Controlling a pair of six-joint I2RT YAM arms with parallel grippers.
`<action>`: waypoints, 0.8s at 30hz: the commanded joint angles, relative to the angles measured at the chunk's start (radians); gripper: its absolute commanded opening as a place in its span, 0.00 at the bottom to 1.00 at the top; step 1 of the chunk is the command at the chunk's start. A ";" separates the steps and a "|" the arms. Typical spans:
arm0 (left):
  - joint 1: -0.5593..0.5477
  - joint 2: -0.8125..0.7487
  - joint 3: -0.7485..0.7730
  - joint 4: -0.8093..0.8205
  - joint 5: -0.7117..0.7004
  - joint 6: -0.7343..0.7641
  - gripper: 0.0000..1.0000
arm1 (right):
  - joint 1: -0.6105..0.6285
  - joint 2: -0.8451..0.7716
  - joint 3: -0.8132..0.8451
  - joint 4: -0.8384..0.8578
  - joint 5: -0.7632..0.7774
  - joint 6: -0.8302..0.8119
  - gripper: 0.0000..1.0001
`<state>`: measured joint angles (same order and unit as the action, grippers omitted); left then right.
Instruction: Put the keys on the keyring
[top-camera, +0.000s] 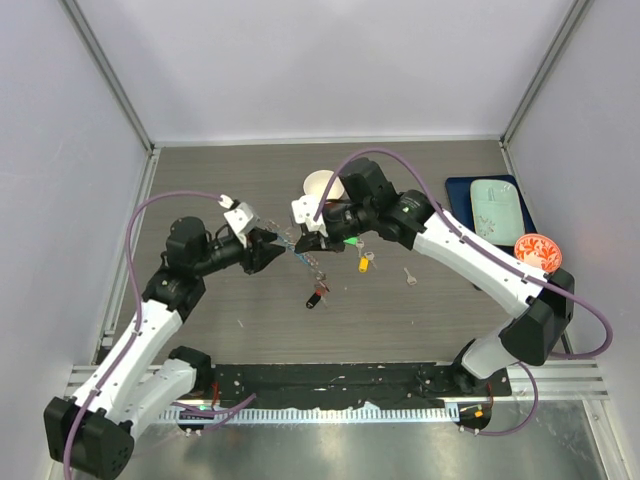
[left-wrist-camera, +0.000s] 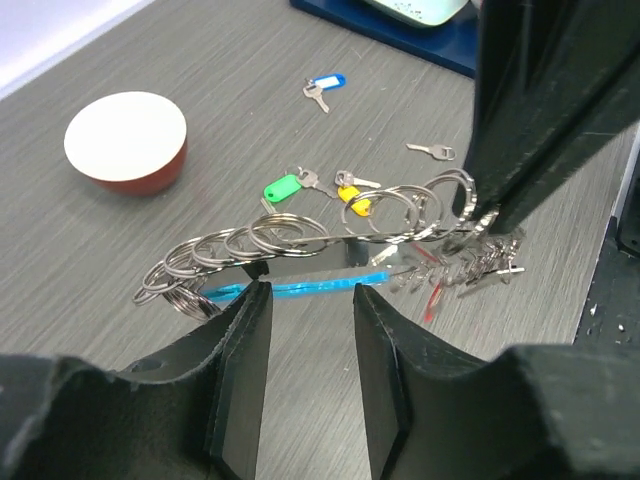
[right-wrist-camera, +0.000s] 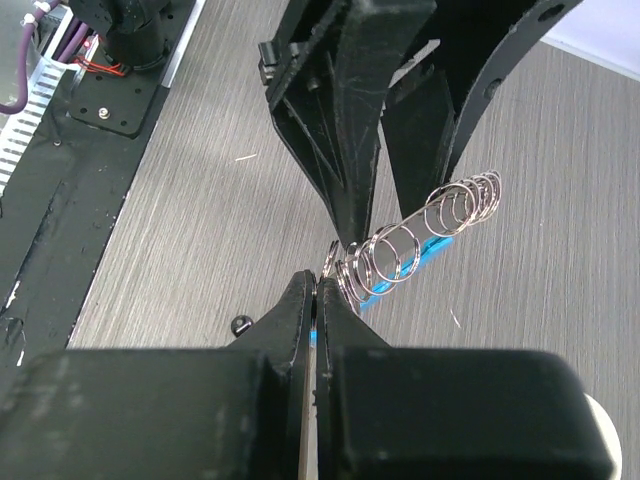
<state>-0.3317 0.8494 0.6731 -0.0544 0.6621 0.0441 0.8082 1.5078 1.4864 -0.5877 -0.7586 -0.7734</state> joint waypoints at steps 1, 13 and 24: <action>0.002 -0.062 0.010 0.037 0.098 0.036 0.44 | 0.003 -0.026 0.006 0.065 -0.013 -0.006 0.01; 0.002 -0.084 -0.033 0.186 0.280 -0.012 0.42 | 0.003 -0.017 0.003 0.072 -0.011 0.005 0.01; 0.002 -0.050 -0.012 0.203 0.303 -0.010 0.40 | 0.003 -0.012 0.002 0.072 -0.021 0.003 0.01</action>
<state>-0.3317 0.7994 0.6376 0.0925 0.9291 0.0376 0.8082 1.5078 1.4864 -0.5819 -0.7536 -0.7719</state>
